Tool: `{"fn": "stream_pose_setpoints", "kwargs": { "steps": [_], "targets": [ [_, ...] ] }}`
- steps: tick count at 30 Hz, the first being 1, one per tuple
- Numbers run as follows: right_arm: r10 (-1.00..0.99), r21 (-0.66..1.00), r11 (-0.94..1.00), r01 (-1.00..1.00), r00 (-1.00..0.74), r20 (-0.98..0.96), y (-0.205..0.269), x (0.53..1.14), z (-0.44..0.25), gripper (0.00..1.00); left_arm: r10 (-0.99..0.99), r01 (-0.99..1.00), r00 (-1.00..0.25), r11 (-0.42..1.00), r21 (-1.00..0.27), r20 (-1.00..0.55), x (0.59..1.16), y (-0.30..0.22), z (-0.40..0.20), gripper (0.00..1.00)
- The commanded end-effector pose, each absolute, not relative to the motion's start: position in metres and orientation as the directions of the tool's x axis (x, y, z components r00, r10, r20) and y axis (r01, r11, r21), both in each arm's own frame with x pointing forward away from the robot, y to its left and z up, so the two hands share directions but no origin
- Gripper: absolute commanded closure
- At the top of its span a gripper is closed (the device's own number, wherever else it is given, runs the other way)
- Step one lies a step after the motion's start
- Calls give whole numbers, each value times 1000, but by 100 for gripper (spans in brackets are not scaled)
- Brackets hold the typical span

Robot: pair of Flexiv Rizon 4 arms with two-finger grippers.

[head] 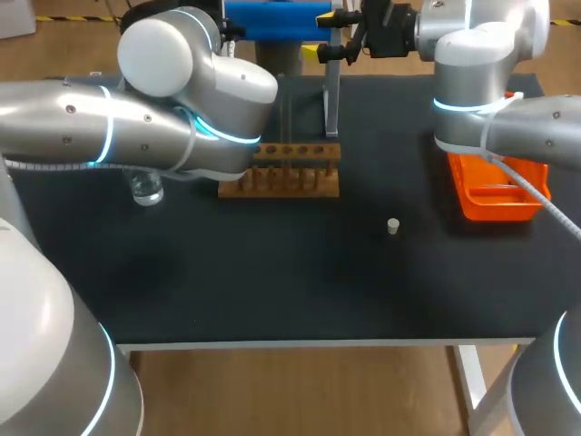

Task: Invert the test tube, pick up the pipette, mount the tip to pipette, aspirate from beaker and dispense into the tube, eject the tip, return the pipette, and cap with the stopper.

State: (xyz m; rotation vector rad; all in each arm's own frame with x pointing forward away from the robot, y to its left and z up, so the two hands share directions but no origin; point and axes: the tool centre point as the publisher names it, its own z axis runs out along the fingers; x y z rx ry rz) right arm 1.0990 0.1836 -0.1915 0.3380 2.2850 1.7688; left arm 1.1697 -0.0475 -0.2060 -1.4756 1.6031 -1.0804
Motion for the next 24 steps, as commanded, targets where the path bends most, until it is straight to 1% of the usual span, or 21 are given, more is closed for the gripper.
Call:
{"fn": "stream_pose_setpoints", "kwargs": {
  "steps": [1, 2, 3, 12, 18, 21, 24],
  "targets": [
    [319, 969, 246, 41, -947, -41, 184, 1100, -192, 0, -994, -420, -98, -4, -907, 49, 1169, -49, -206, 74],
    [319, 969, 246, 41, -947, -41, 184, 1100, -192, 0, -994, -419, -97, -5, -908, 50, 1168, -49, -206, 33],
    [319, 969, 246, 41, -947, -41, 184, 1100, -192, 0, -994, -418, -97, -5, -908, 50, 1167, -49, -205, 0],
    [319, 969, 246, 41, -947, -41, 184, 1100, -192, 0, -995, -397, -92, -7, -918, 47, 1158, -53, -194, 0],
    [319, 969, 246, 41, -947, -41, 184, 1100, -192, 0, -993, -338, -107, -18, -941, 57, 1144, -59, -175, 0],
    [319, 969, 246, 41, -947, -41, 184, 1100, -192, 0, -989, -315, -133, -24, -949, 70, 1132, -65, -166, 0],
    [319, 969, 246, 41, -947, -41, 184, 1100, -192, 0, -977, -302, -196, -27, -953, 90, 1118, -69, -157, 0]
  ]
}}
